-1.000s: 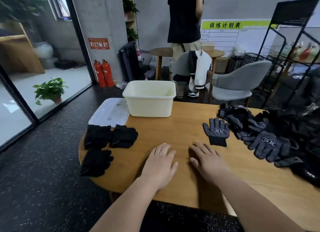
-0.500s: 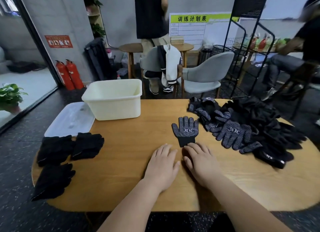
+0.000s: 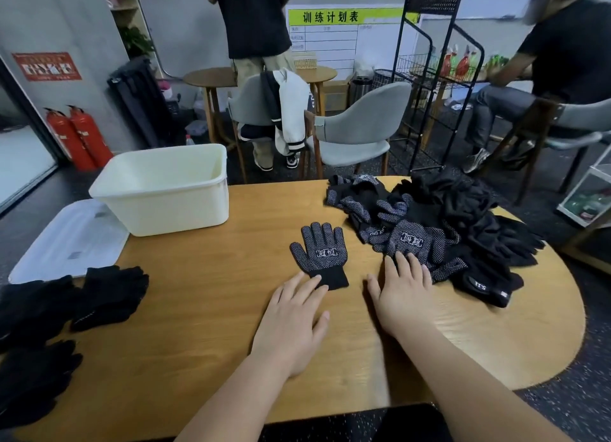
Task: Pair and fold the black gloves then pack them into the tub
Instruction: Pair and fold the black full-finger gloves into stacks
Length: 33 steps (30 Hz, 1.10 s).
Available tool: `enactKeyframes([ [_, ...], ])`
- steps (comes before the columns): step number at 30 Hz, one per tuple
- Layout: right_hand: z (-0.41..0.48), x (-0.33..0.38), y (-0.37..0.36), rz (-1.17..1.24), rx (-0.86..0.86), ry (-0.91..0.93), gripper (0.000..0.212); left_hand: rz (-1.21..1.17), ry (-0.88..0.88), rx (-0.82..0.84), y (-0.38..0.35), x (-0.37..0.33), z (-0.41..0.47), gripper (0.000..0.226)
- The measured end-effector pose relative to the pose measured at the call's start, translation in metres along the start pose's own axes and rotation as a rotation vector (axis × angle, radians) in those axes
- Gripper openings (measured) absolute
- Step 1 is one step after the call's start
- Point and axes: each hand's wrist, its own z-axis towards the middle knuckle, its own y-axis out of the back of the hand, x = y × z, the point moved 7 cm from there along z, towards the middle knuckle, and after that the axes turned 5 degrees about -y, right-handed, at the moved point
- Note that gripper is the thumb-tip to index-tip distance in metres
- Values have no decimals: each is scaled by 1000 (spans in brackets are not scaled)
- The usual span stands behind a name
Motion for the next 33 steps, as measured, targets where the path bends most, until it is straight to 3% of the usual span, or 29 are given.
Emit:
enactKeyframes([
  [4,-12,6,21,43,-266,106,47,-20,6,-18,2,0,-1,57],
  [8,-17,12,27,76,-335,185,31,-25,28,-71,6,0,-4,52],
  [12,-18,11,28,123,-339,200,30,-8,46,-96,7,0,-8,54],
  [16,-12,2,13,45,-232,64,51,29,51,-99,7,-2,-9,57],
  [19,-9,2,8,36,-204,71,59,31,47,-84,7,-5,-12,57],
  [26,-22,10,35,125,-412,226,26,17,42,-105,4,-4,-26,49],
  [28,-21,9,32,128,-378,212,28,20,49,-134,6,-4,-27,45],
  [31,-18,6,22,95,-304,170,47,40,80,-126,7,-2,-26,48],
  [33,-16,5,20,95,-287,170,41,54,109,-114,8,-1,-27,52],
])
